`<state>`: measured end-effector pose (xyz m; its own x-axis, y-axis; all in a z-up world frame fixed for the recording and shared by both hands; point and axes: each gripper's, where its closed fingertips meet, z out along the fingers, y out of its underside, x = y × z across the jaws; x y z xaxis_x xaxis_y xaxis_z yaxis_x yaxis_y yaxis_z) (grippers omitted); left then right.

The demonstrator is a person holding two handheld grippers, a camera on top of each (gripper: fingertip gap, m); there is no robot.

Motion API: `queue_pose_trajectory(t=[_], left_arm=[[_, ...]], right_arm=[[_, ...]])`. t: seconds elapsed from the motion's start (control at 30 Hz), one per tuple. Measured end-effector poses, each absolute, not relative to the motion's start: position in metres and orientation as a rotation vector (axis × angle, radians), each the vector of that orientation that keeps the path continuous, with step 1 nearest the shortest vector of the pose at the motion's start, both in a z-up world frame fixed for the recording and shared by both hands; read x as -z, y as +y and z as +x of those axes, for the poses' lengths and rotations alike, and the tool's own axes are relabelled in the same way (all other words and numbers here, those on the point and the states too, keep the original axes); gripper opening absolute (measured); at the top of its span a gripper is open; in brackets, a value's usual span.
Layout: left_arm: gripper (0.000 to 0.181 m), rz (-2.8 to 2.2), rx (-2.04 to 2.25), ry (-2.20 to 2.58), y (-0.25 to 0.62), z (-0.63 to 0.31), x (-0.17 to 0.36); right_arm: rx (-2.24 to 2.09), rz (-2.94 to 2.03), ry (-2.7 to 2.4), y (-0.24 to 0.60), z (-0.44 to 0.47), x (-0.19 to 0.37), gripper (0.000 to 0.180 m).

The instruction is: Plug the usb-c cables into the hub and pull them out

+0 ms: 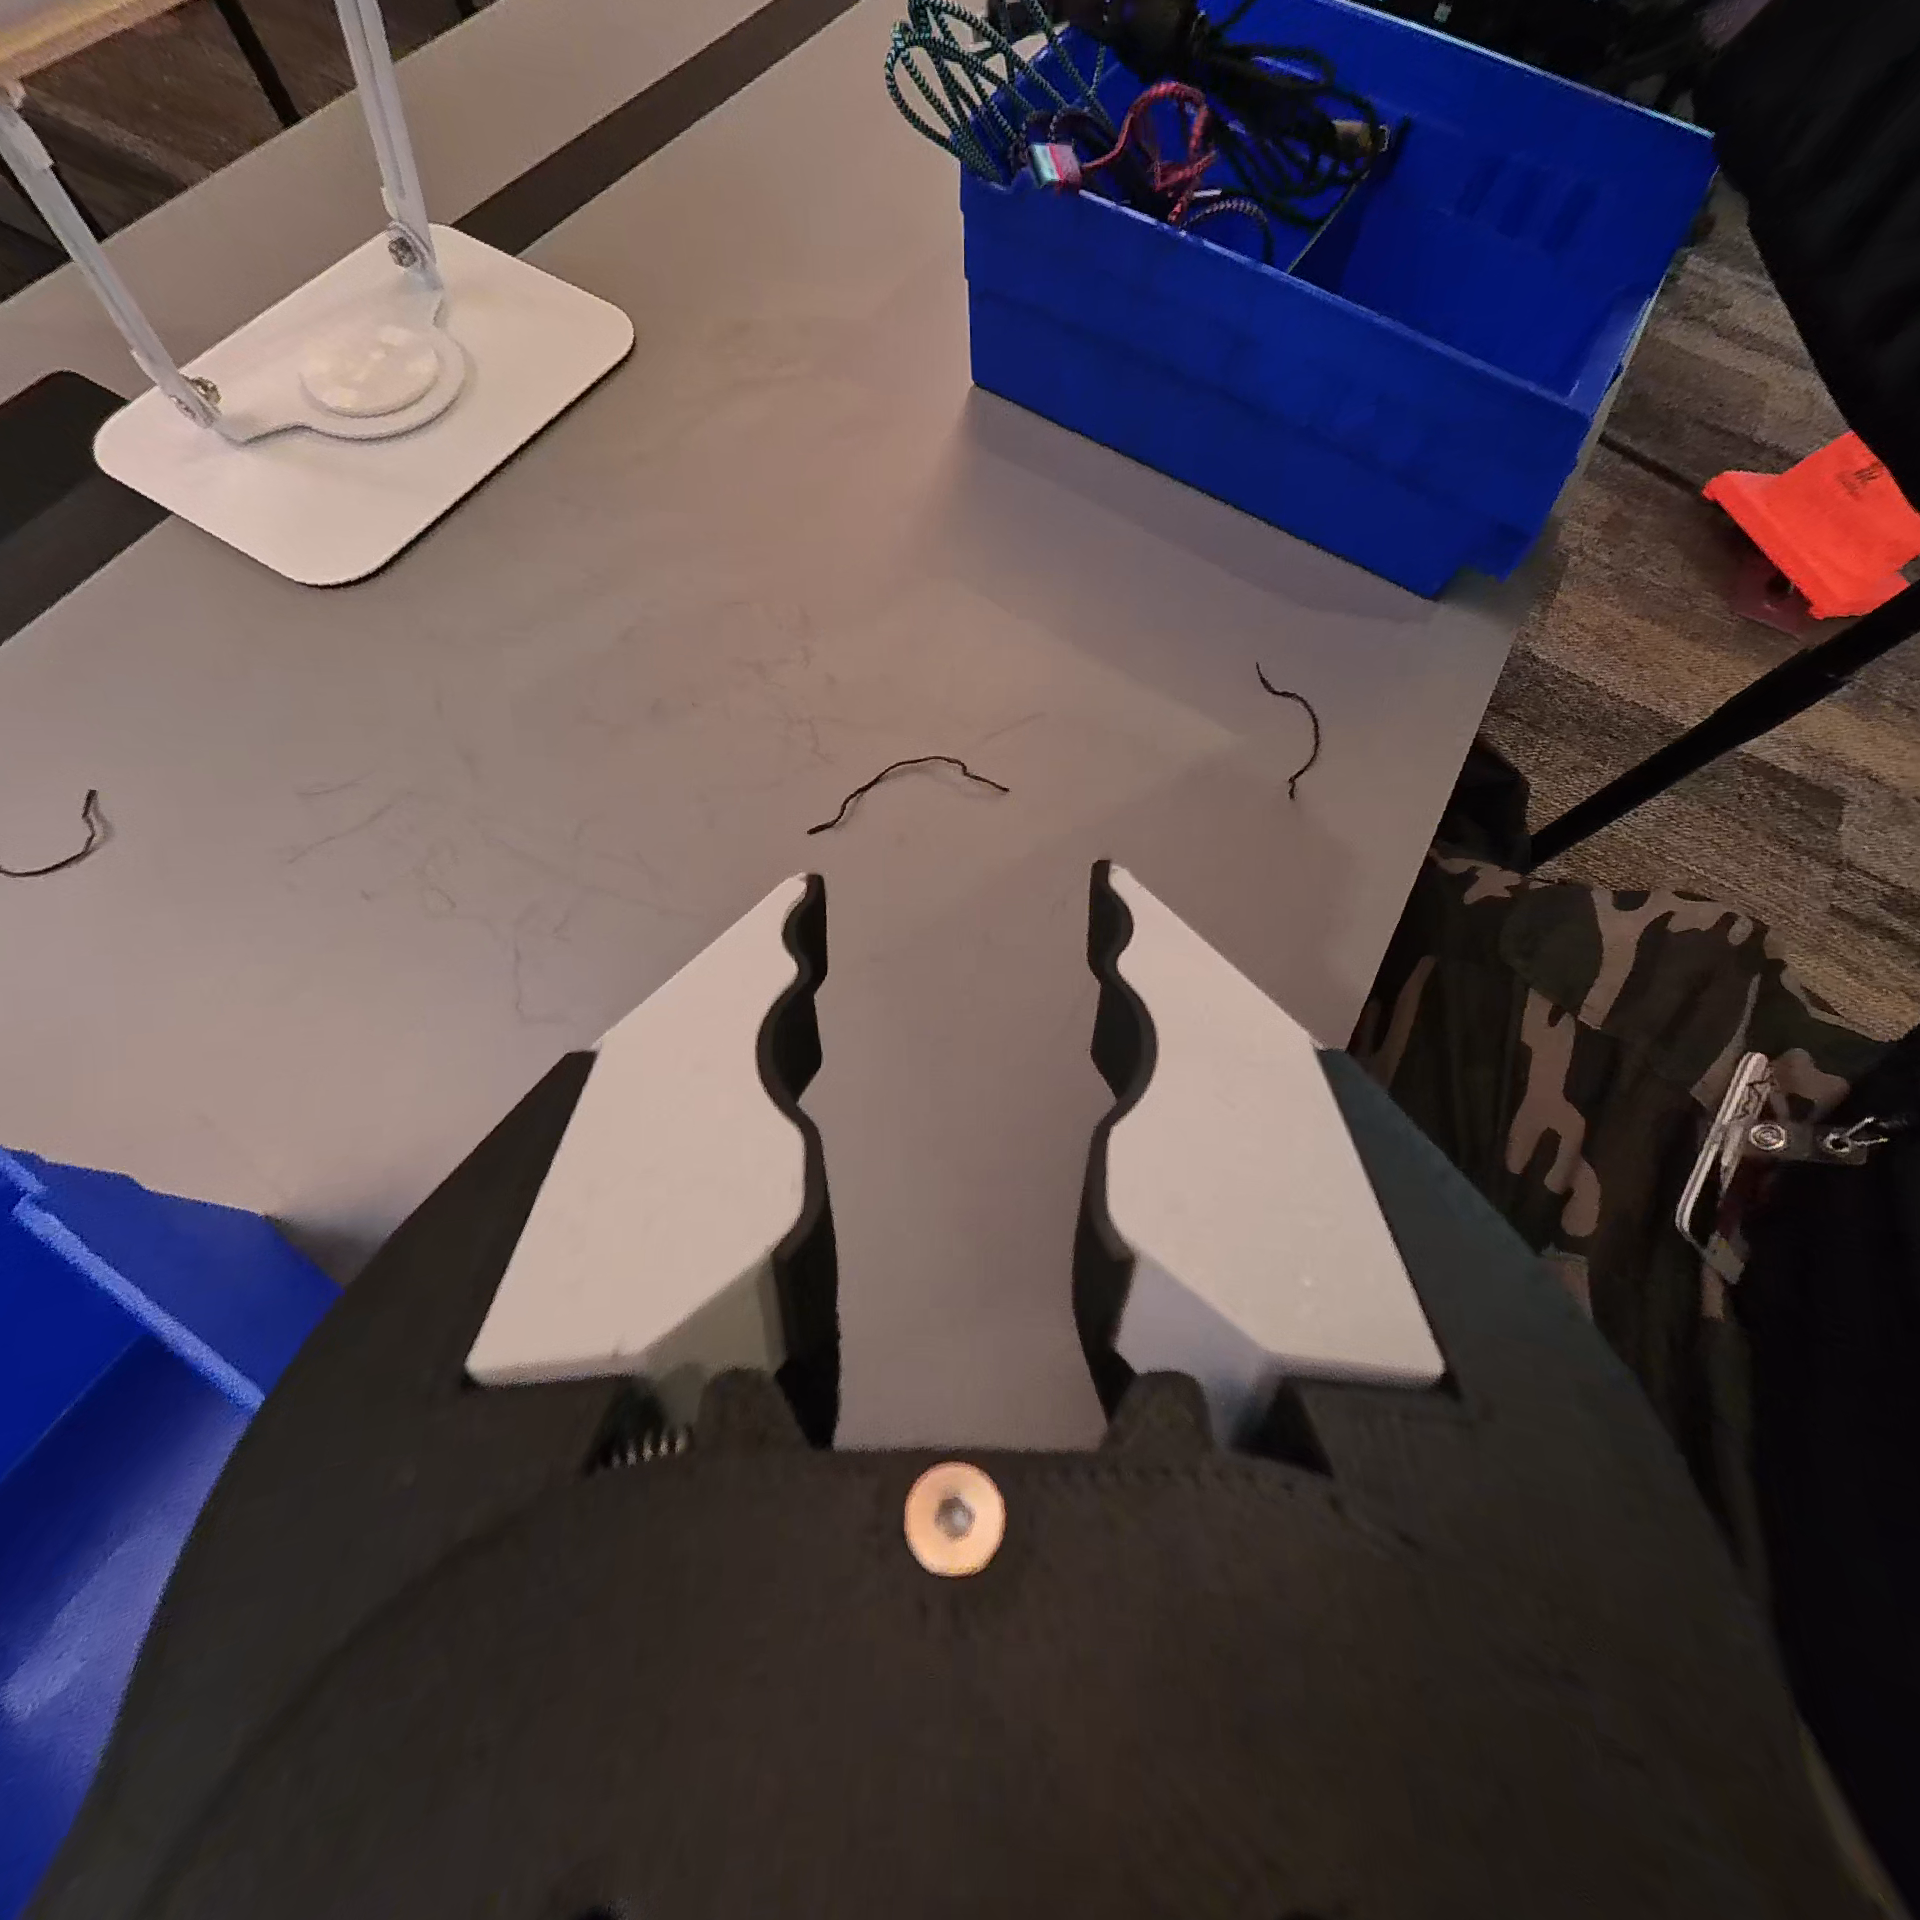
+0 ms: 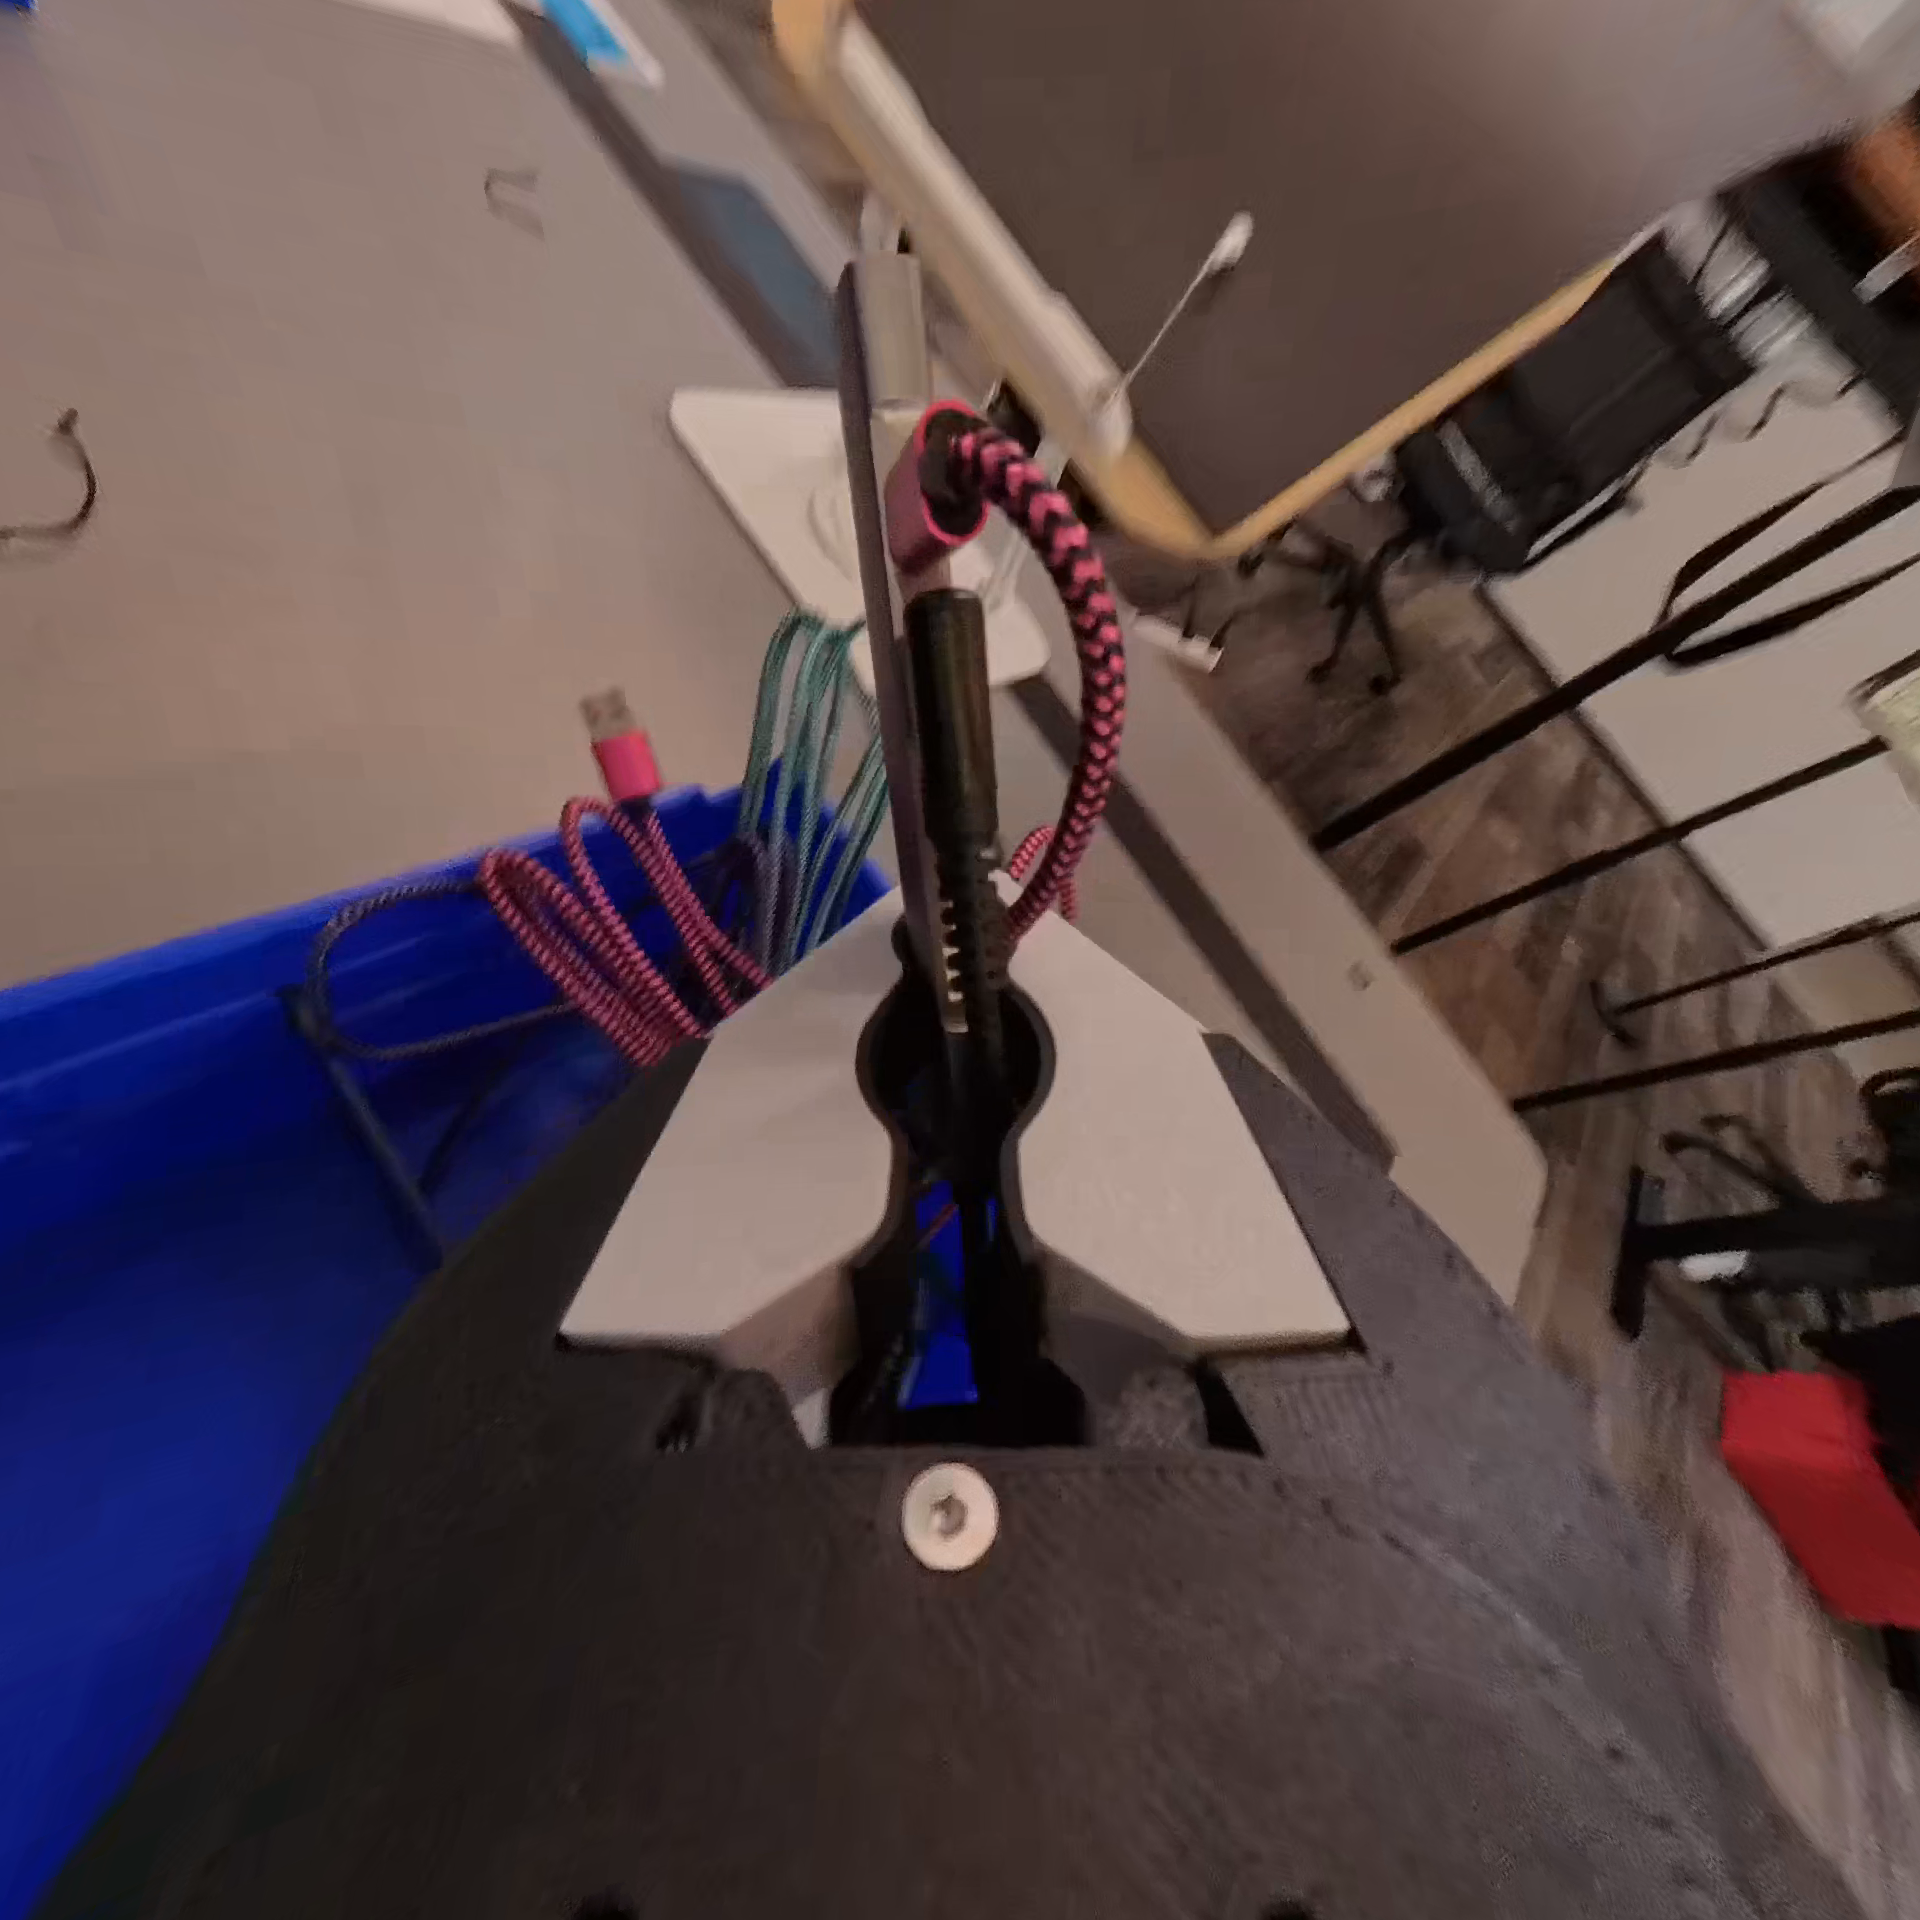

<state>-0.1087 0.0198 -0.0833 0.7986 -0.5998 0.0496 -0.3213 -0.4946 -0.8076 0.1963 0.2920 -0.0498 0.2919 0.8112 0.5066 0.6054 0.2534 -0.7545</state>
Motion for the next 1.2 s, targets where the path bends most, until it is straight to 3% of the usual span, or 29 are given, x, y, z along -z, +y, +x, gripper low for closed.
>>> queue_pose_trajectory(t=[0.43,0.57,0.63,0.67,0.93,1.0,1.2], left_arm=[[0.049,-2.146,0.380,0.683,0.010,-0.114,0.085],[0.058,-2.145,0.280,0.638,0.010,-0.130,0.076],[0.059,-2.124,0.201,0.601,0.009,-0.147,0.064],[0.061,-2.118,0.172,0.576,0.007,-0.157,0.059],[0.073,-2.231,-0.153,0.227,-0.014,-0.294,0.058],[0.078,-2.280,-0.156,0.121,-0.026,-0.323,0.068],[0.088,-2.455,-0.125,-0.182,-0.067,-0.403,0.116]], right_arm=[[-0.071,-2.110,-1.783,0.261,0.212,0.209,0.009],[-0.104,-2.167,-1.808,0.257,0.212,0.199,0.025],[-0.094,-2.166,-1.770,0.256,0.218,0.185,0.067],[-0.090,-2.158,-1.743,0.256,0.220,0.177,0.079],[-0.108,-2.087,-1.309,0.261,0.265,0.113,0.084],[-0.126,-2.152,-1.208,0.256,0.288,0.119,0.080],[-0.035,-2.322,-1.043,0.238,0.347,0.167,0.095]])
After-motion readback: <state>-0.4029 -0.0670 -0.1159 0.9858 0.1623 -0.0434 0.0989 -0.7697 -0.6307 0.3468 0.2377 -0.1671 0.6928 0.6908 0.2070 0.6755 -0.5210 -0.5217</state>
